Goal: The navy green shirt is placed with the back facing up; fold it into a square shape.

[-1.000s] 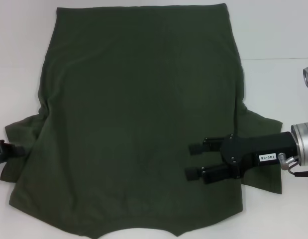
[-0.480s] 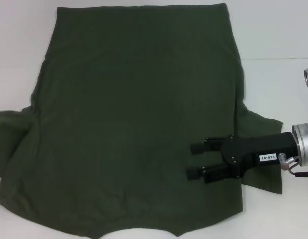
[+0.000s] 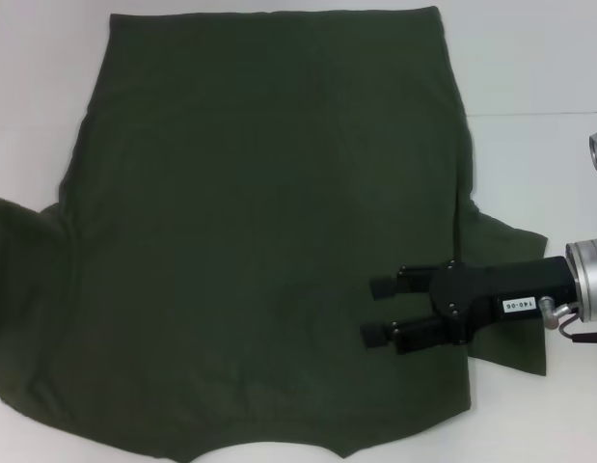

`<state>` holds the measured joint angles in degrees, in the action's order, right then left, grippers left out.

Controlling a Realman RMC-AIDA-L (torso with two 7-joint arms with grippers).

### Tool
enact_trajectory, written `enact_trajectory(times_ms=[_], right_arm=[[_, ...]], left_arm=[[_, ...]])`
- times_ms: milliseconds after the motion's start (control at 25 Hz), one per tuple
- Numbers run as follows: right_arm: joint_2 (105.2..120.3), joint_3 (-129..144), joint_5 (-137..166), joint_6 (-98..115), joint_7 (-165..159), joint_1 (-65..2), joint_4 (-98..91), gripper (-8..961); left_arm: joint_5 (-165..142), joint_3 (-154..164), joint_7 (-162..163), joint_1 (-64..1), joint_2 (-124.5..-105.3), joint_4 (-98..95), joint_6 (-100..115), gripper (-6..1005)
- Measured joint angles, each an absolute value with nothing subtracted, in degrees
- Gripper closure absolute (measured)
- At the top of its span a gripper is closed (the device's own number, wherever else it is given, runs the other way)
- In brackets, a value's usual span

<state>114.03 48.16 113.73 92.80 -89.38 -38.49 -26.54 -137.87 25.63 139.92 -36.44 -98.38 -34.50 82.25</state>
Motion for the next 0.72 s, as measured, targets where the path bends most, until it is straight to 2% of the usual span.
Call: enact_trajectory(times_ms=[160,280,400,600,640,680,720], right_arm=[[113.93,48.2,113.7,92.7,-89.4,-38.5,-26.5,12],[113.91,48.2,113.7,92.4,-89.4,-38.5,-26.5,12],[113.9,48.2,113.8,92.1,-89.3,-38.4,-26.5,12],[113.9,48.2,113.8,92.1,-89.3,-38.4,-26.5,12],[113.9,48.2,113.8,92.1,-89.3,-38.4,-26.5,12],[113.91,48.2,113.8,92.1,-89.3,-38.4,-26.5,12],[113.9,48.2,113.8,92.1,-89.3,-38.4,-26.5,12]], left_arm=[[-139.1,25.8,144.0,-39.3,-97.86,-34.6,84.4,984],[-139.3,27.4,147.7,-41.4,-98.79,-34.1,85.1,983],[-139.4,30.1,150.4,-43.2,-100.69,-33.9,84.7,982],[-139.4,35.1,153.5,-45.5,-105.4,-33.6,80.7,980],[-139.4,35.1,153.5,-45.5,-105.4,-33.6,80.7,980],[-139.5,36.1,154.2,-45.9,-107.62,-32.4,77.1,980],[-139.5,36.1,154.3,-45.9,-107.8,-32.2,76.7,979]])
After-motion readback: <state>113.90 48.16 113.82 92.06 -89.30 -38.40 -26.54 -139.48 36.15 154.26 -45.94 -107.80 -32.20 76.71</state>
